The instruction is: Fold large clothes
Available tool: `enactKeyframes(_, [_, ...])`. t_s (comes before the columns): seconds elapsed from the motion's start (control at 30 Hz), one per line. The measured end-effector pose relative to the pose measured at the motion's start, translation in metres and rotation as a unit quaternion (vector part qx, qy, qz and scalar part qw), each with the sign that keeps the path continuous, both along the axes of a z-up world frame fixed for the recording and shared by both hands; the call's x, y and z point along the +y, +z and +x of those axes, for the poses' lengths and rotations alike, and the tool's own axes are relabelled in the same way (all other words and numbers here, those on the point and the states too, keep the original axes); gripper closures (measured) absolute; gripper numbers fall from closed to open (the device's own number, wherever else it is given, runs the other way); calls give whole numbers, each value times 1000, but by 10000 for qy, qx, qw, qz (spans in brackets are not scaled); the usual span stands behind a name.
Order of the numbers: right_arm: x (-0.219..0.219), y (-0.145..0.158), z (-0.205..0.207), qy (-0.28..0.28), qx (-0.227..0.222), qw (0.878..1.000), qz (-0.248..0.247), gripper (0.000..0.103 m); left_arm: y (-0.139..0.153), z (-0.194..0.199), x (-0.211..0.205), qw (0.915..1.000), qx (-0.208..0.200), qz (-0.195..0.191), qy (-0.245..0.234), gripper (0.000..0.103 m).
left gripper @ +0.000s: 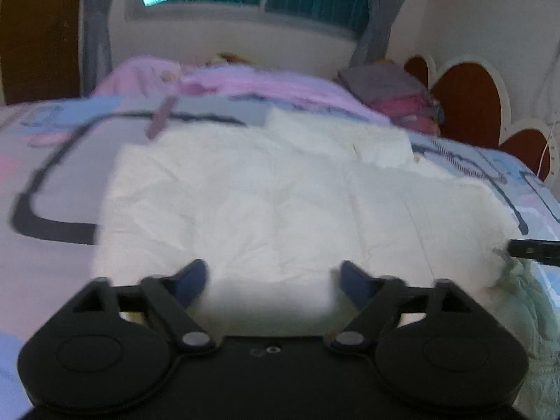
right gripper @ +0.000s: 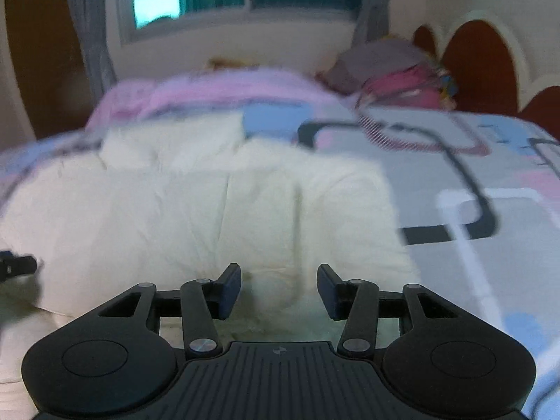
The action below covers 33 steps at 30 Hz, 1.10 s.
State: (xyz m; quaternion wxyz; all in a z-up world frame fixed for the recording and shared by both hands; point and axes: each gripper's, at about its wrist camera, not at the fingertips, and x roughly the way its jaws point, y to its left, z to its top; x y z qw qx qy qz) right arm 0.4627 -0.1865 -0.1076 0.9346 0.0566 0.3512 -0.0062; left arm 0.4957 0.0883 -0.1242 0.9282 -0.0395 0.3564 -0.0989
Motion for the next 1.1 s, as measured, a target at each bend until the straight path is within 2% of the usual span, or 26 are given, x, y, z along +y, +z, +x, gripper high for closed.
enactKeyframes(0.03, [-8, 4, -14, -75, -133, 9999, 2, 13, 3, -12, 5, 9999, -92, 61, 62, 10])
enactKeyframes(0.23, [-60, 18, -86, -379, 51, 9985, 398, 14, 1, -75, 52, 9988, 220, 324, 306, 11])
enactKeyframes(0.4, [-80, 13, -141, -486, 251, 9964, 642, 15, 6, -129, 83, 9968, 334, 374, 623, 13])
enactKeyframes(0.43, [-81, 12, -150, -470, 282, 9960, 708, 22, 7, -141, 84, 9964, 305, 450, 648, 15])
enactKeyframes(0.47, [-83, 10, -158, -455, 312, 9956, 761, 24, 9, -149, 83, 9960, 300, 506, 677, 16])
enactKeyframes(0.5, [-85, 10, -168, -449, 306, 9954, 785, 24, 11, -158, 81, 9956, 317, 528, 712, 22])
enactKeyframes(0.57, [-88, 8, -182, -411, 290, 9954, 819, 24, 13, -172, 78, 9952, 339, 520, 758, 25])
enactKeyframes(0.8, [-103, 4, -233, -298, 380, 9937, 1012, 24, 18, -211, 52, 9930, 294, 791, 828, 21])
enactKeyframes(1.0, [-112, -2, -270, -316, 484, 9932, 1015, 24, 11, -245, 50, 9913, 369, 851, 933, 17])
enactKeyframes(1.1, [-115, -7, -282, -329, 544, 9917, 1119, 24, 10, -260, 55, 9916, 376, 743, 988, 17])
